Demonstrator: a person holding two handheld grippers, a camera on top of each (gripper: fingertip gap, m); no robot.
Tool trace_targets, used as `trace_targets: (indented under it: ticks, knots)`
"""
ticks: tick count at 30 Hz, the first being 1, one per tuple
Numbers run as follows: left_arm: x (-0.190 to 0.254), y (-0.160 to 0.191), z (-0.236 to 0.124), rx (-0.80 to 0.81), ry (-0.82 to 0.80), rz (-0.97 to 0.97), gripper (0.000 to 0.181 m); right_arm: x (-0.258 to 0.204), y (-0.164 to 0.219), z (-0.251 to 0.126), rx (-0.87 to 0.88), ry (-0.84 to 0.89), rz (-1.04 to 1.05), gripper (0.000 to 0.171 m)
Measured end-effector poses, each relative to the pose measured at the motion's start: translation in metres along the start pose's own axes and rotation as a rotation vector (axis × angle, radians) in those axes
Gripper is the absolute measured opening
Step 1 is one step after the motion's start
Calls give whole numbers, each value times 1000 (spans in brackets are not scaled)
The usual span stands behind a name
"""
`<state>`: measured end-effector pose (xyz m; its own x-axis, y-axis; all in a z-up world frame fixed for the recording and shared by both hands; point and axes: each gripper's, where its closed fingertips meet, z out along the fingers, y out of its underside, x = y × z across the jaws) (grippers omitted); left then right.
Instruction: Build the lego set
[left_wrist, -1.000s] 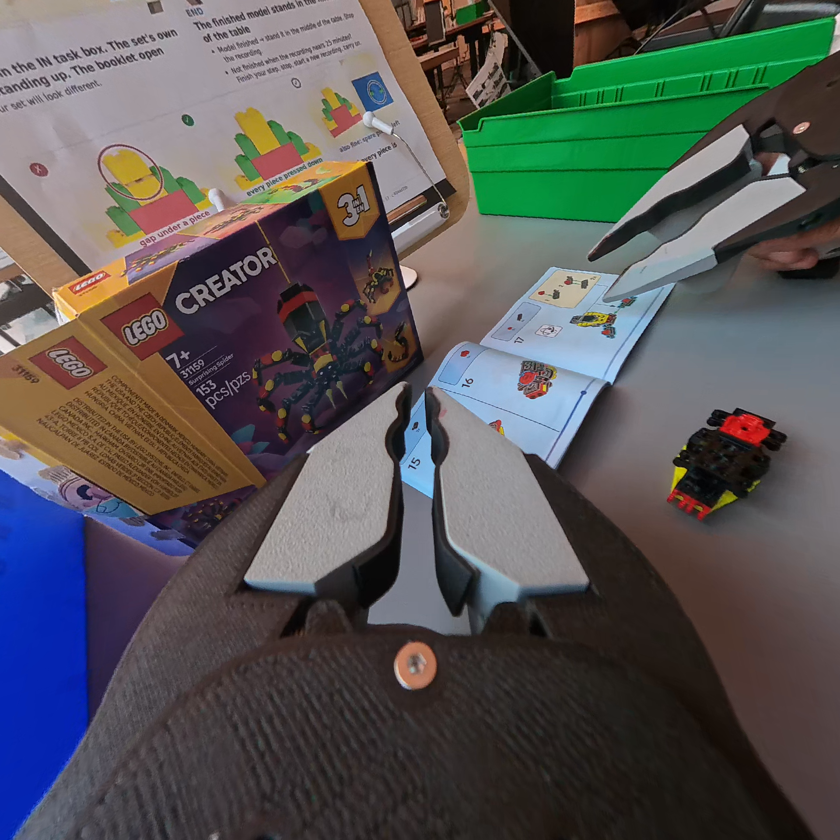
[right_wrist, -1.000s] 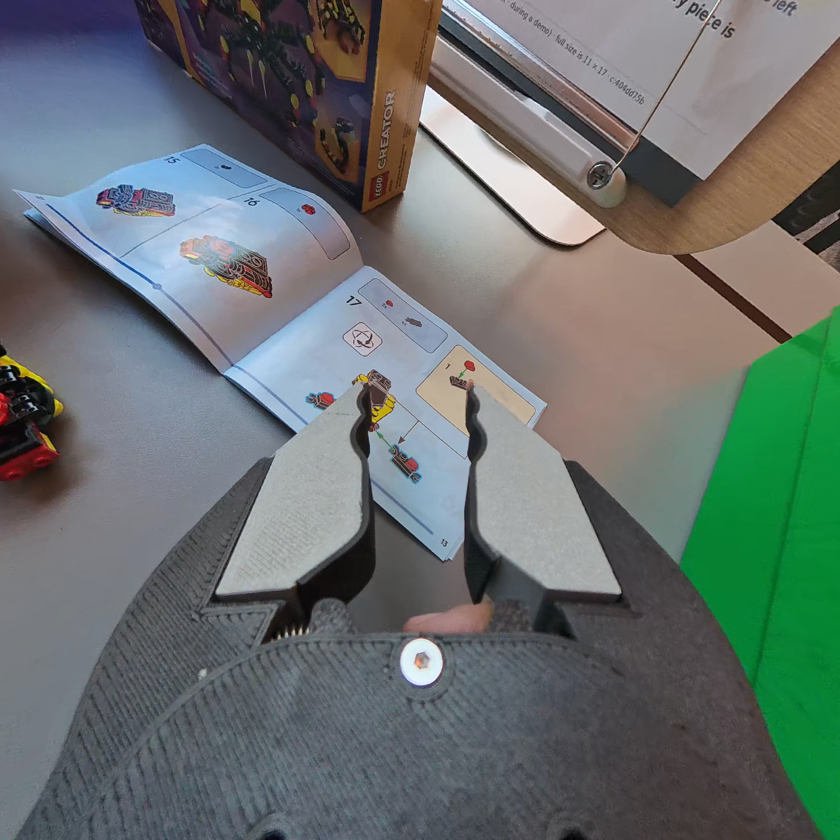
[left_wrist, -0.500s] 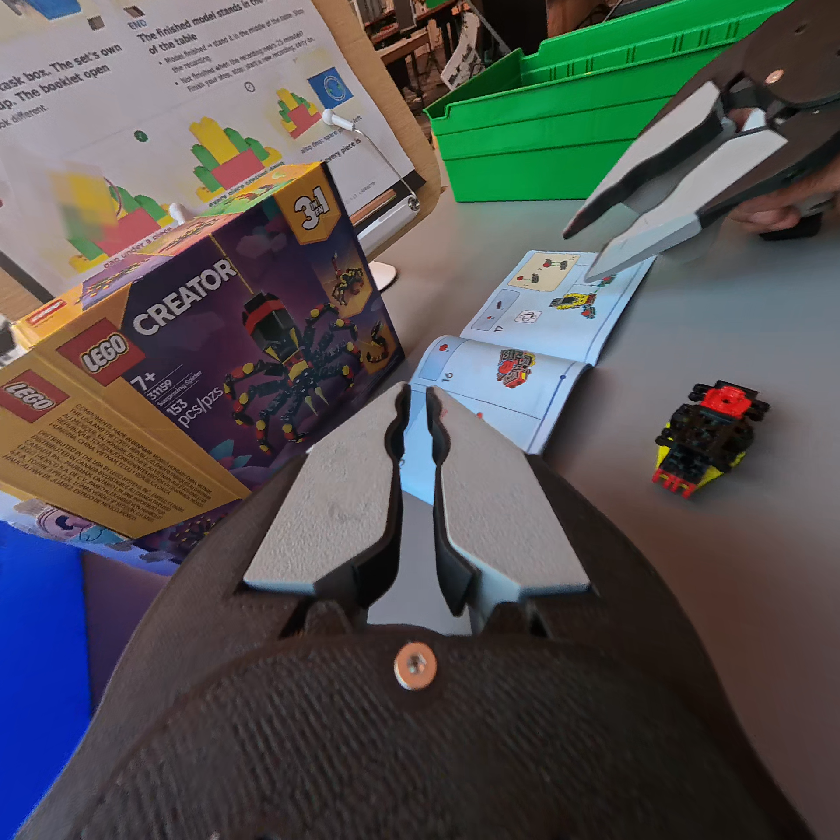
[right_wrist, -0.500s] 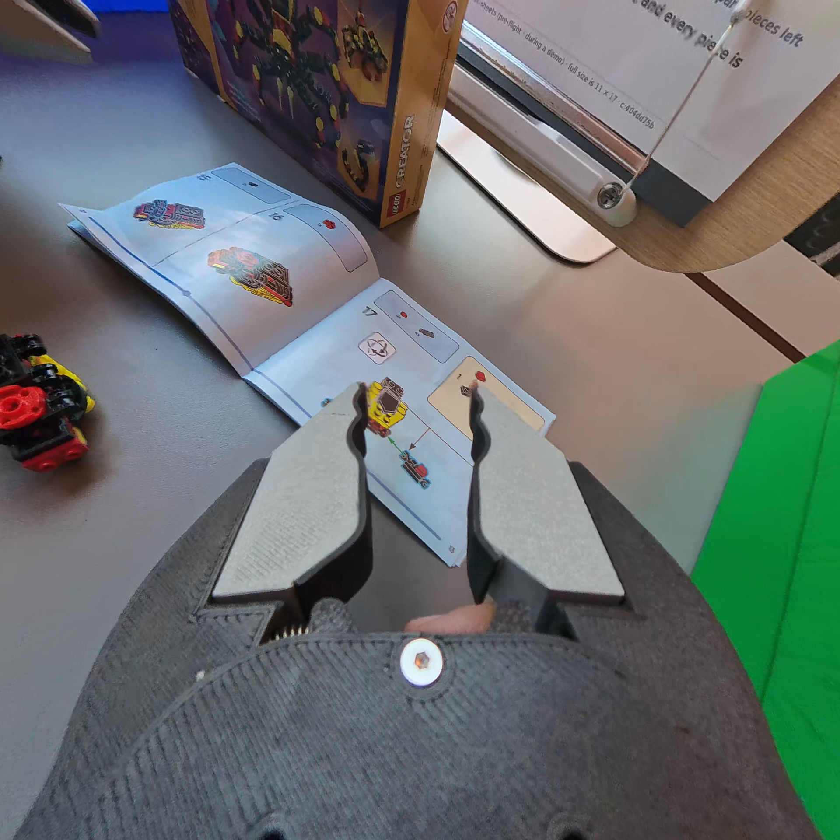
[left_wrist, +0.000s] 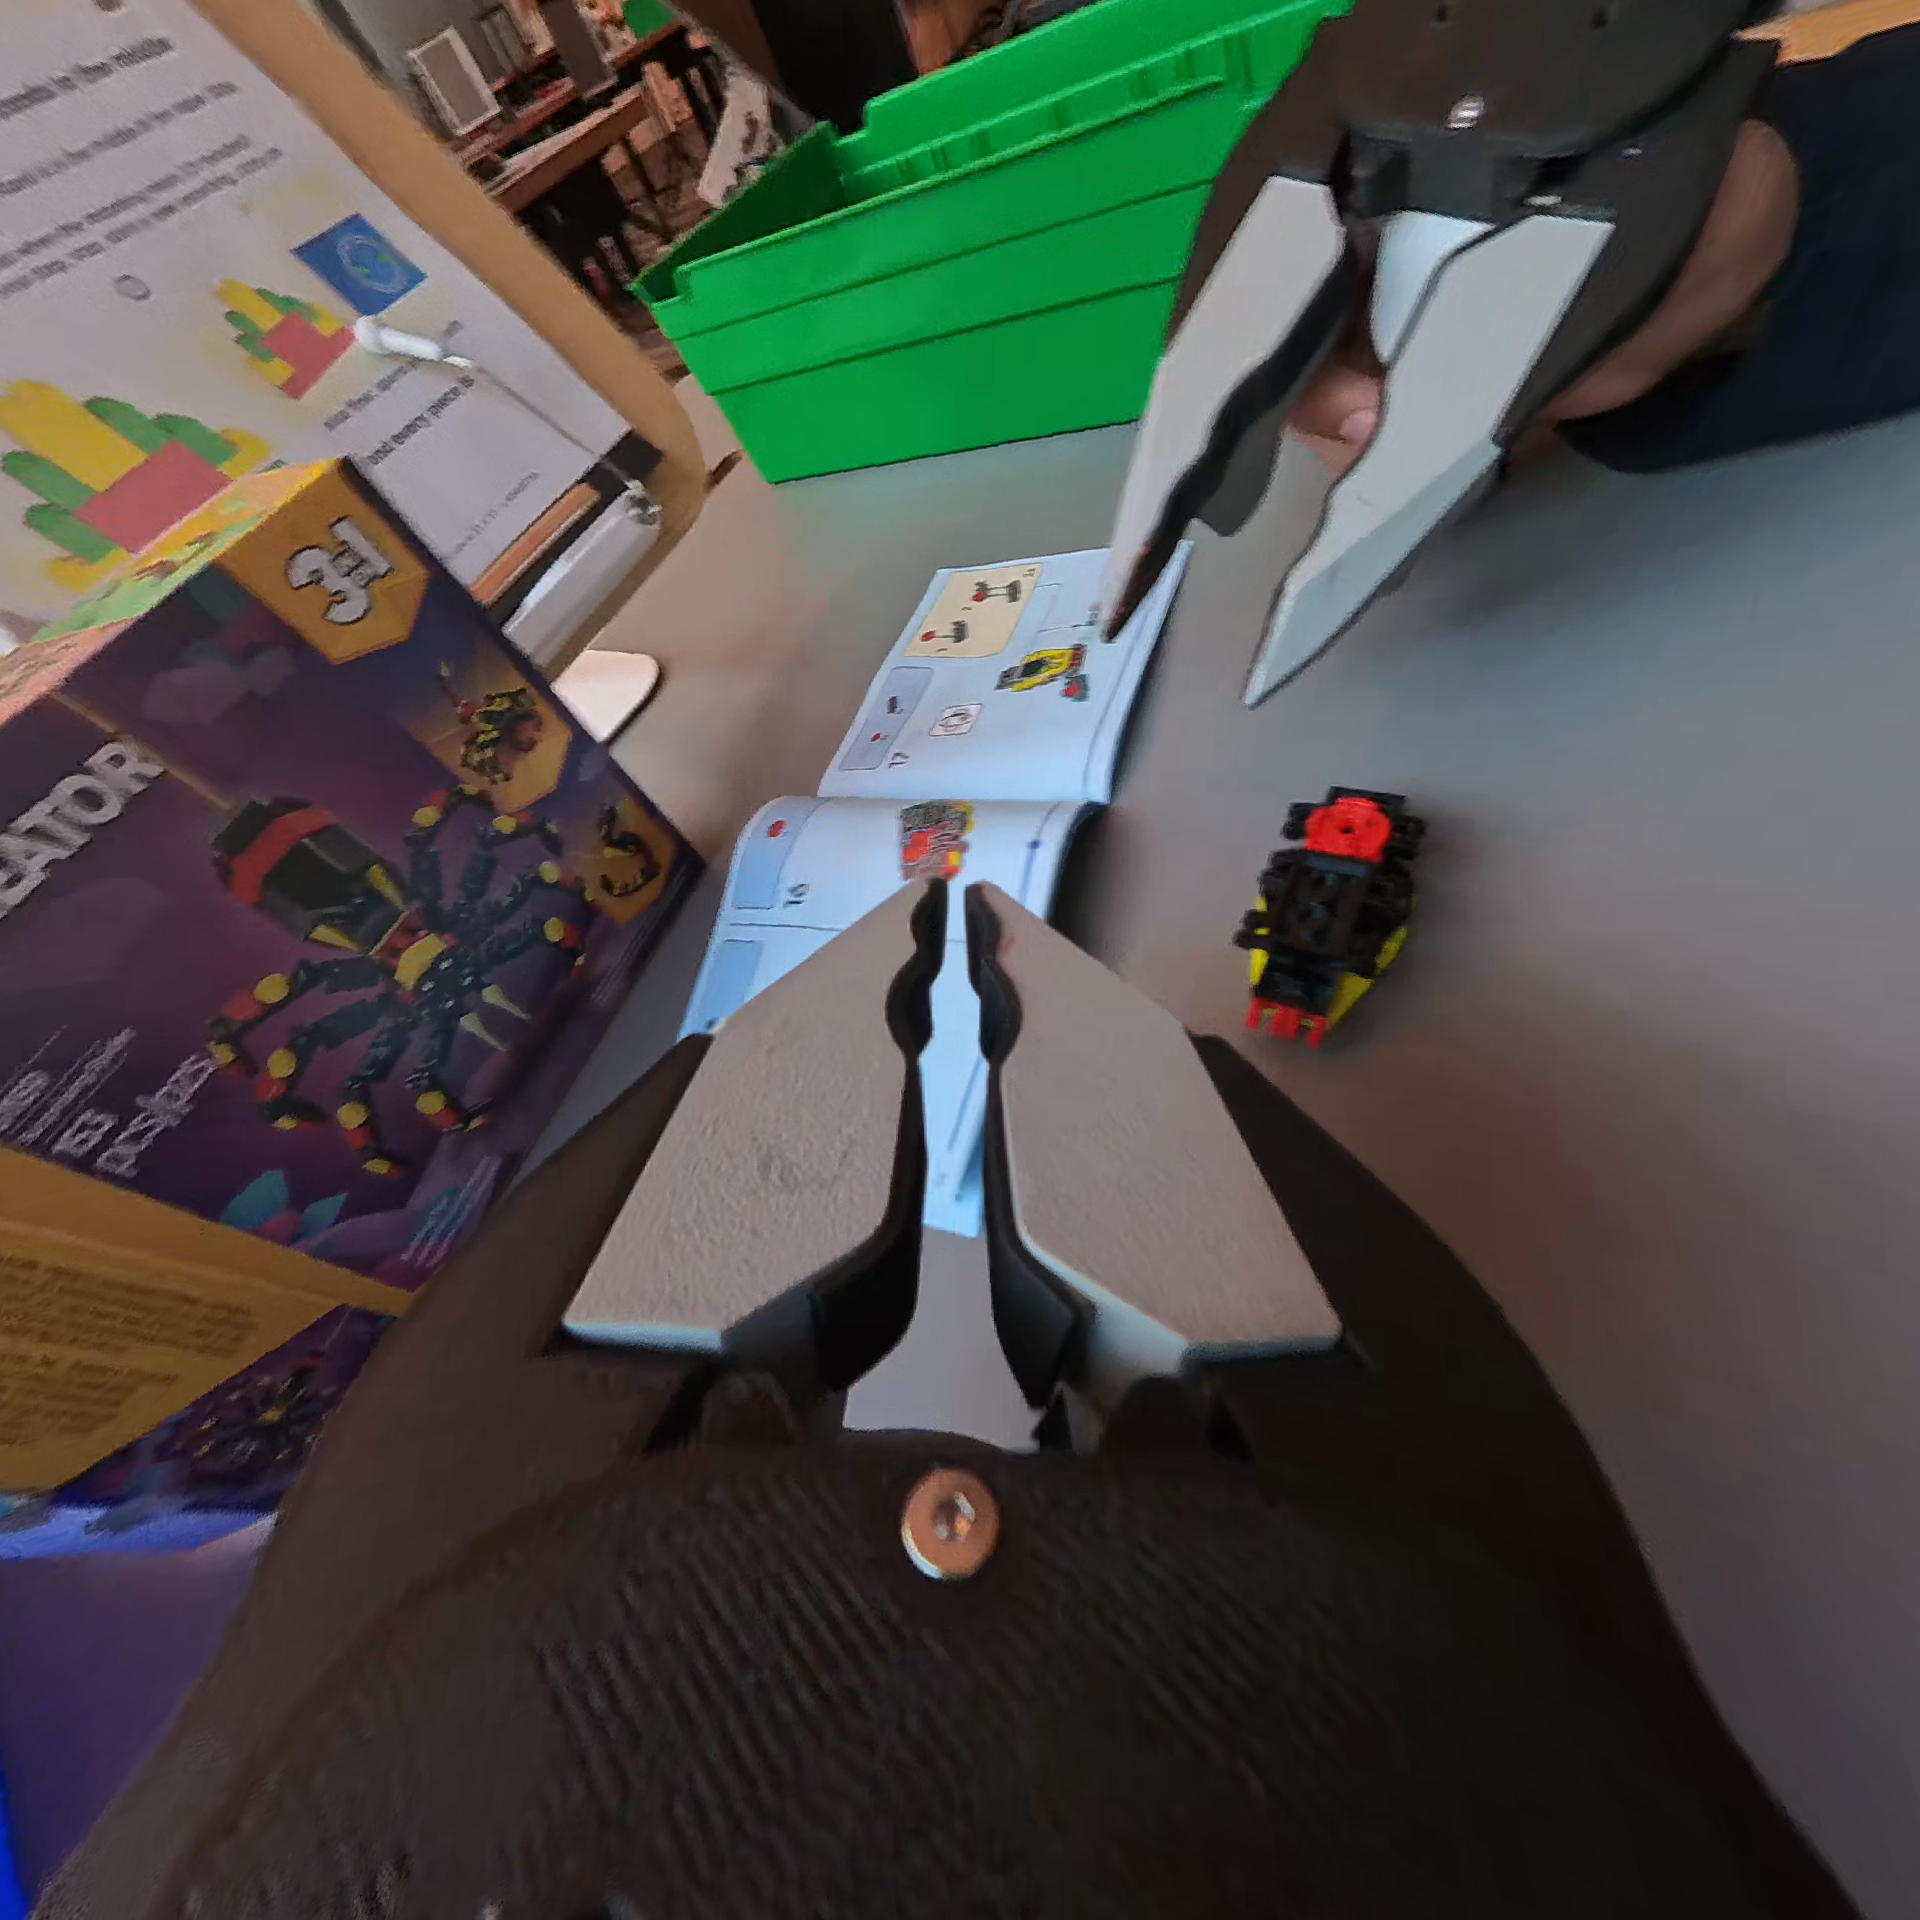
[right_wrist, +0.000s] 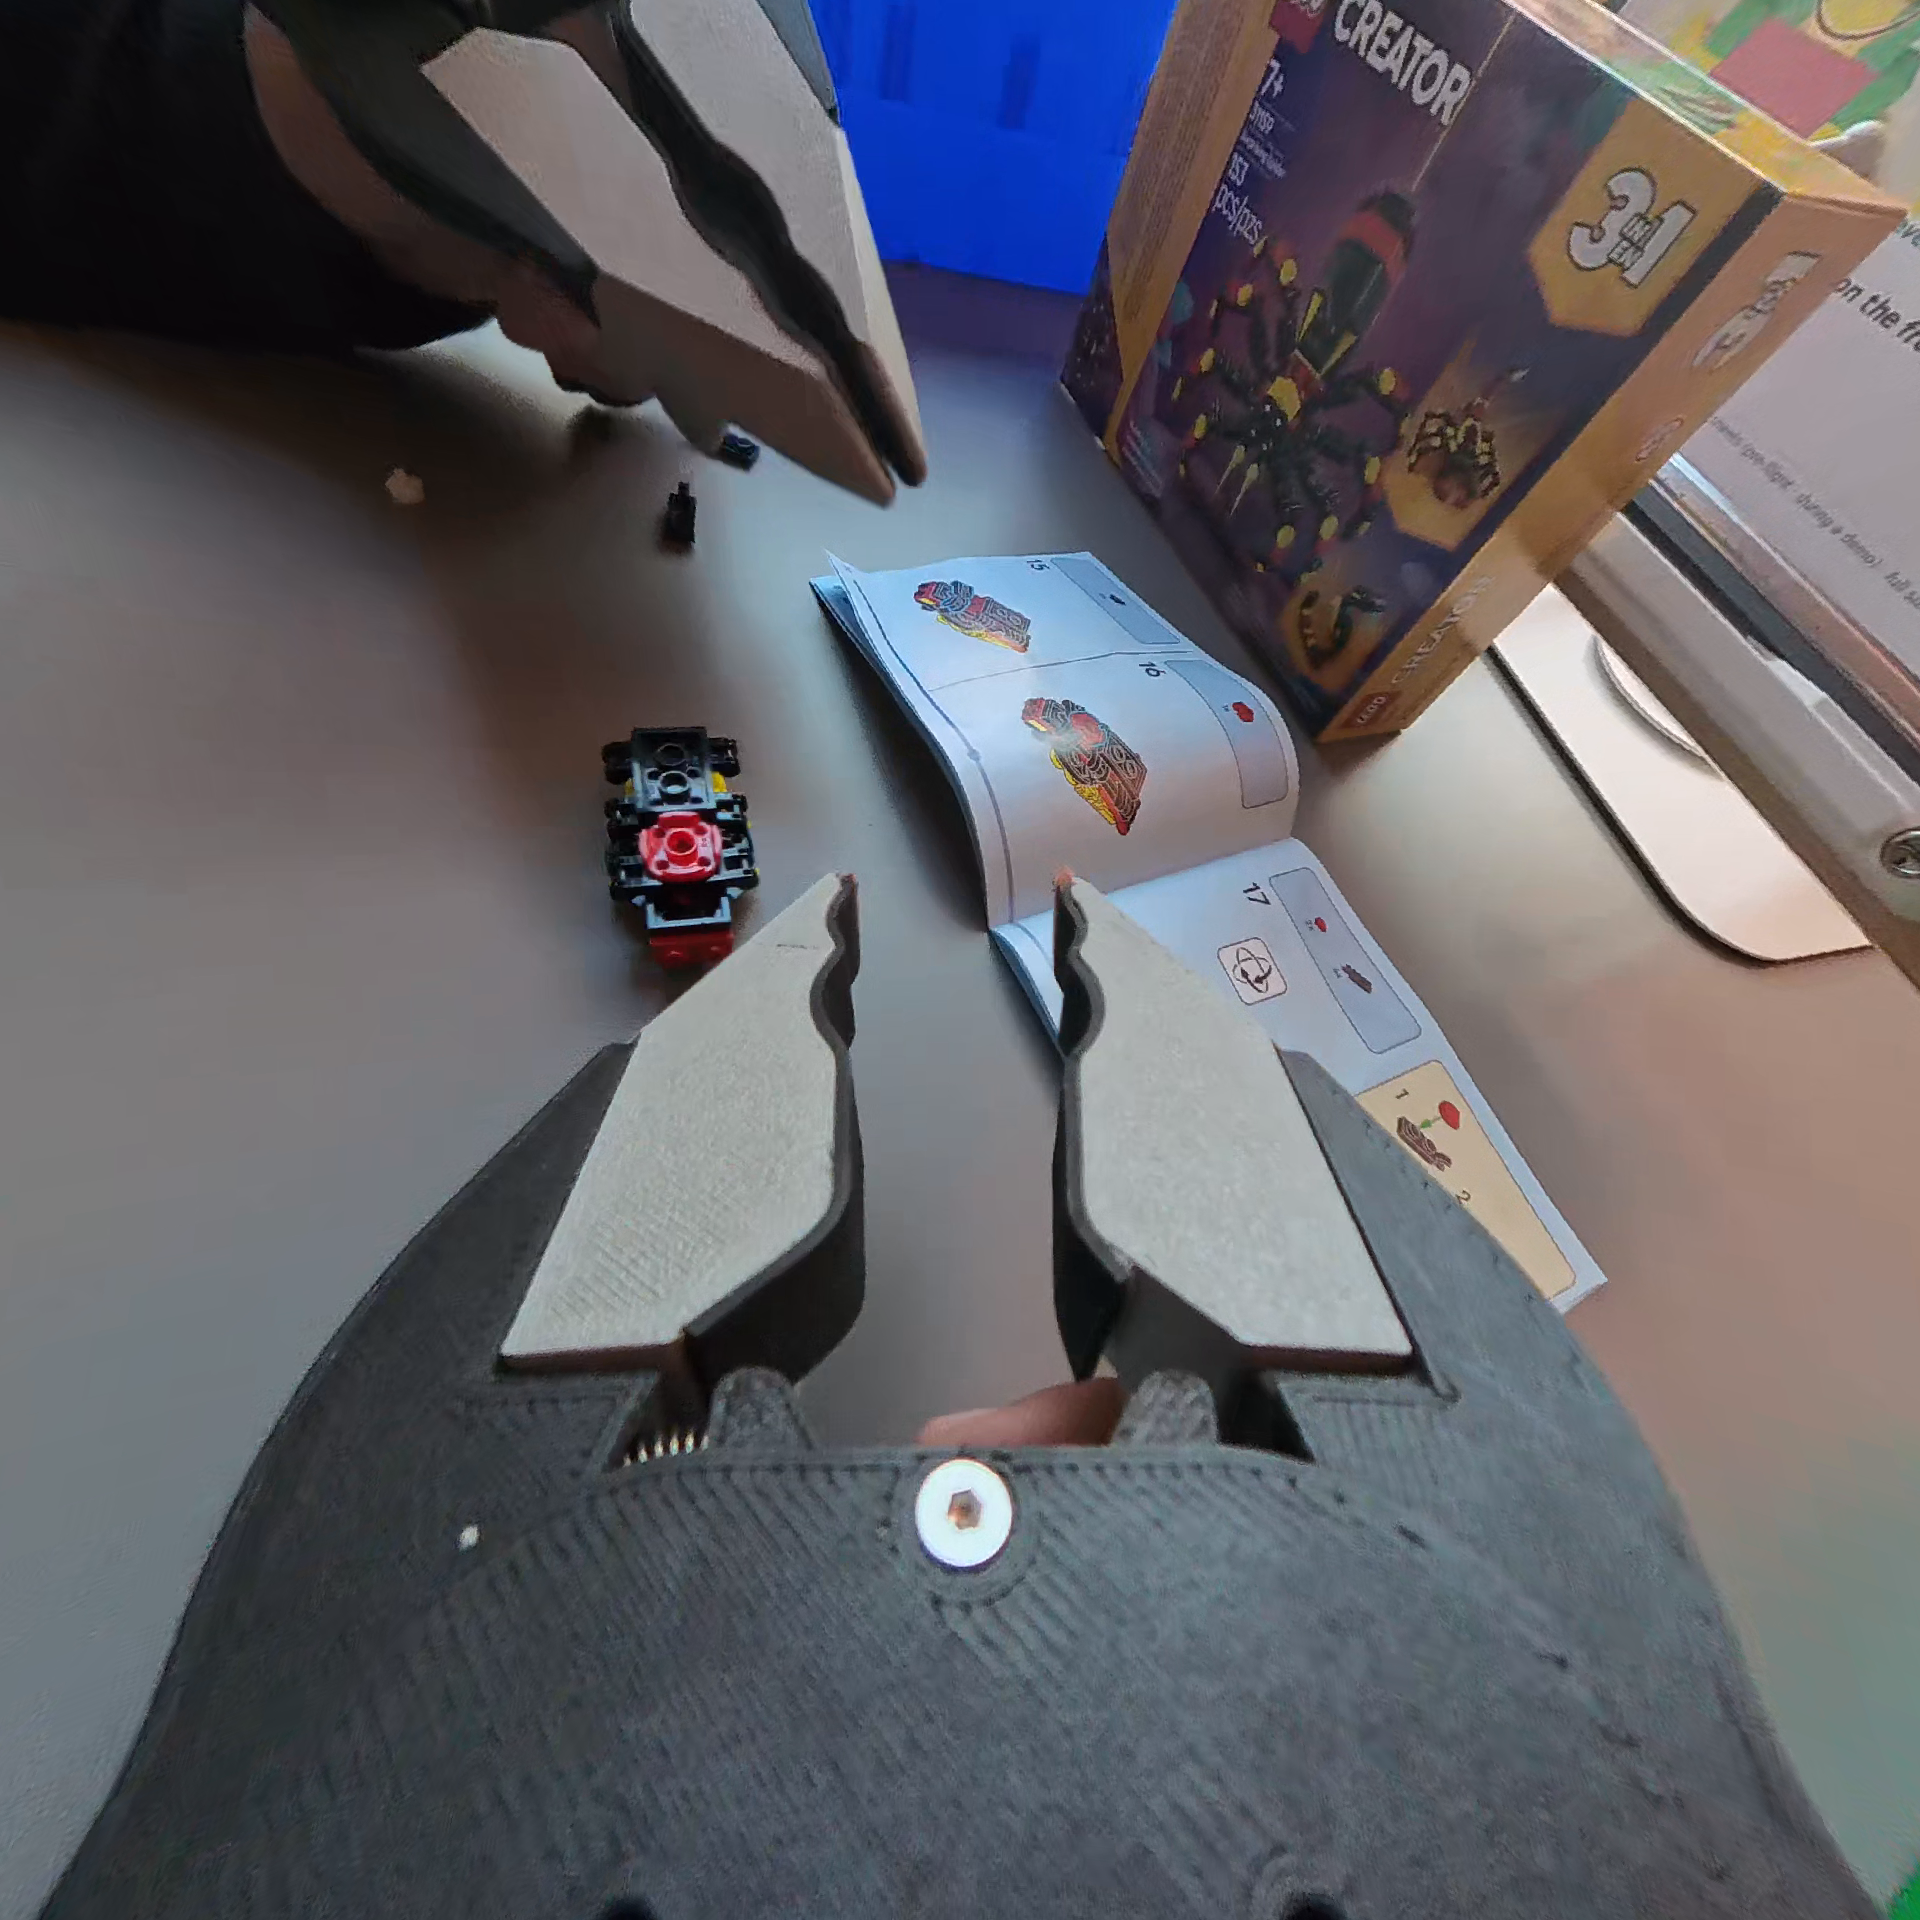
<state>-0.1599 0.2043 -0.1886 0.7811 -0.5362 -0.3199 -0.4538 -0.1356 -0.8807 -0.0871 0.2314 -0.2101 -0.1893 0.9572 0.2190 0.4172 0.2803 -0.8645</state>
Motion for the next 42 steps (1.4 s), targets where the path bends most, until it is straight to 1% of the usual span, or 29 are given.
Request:
trace_targets:
  ticks: [5, 7, 9, 22, 32, 37, 42]
  knots:
    - [-47, 4, -13, 17, -192, -141, 0, 14, 7, 1, -34, 57, 50, 31]
    - [-59, 5, -18, 31, -239, -189, 0, 21, 10, 1, -52, 91, 78, 28]
    - [-62, 4, -20, 49, -244, -217, 0, 27, 13, 1, -67, 108, 105, 27]
    - [-57, 7, -14, 22, -248, -161, 0, 53, 22, -7, -73, 218, 194, 27]
    - [-43, 2, -7, 29, -214, -148, 0, 52, 23, -5, -92, 217, 182, 26]
    - [-38, -12, -5, 61, -222, -132, 0, 53, 23, -5, -87, 203, 201, 26]
    - [-33, -18, -6, 62, -244, -49, 0, 59, 24, -6, -71, 204, 262, 28]
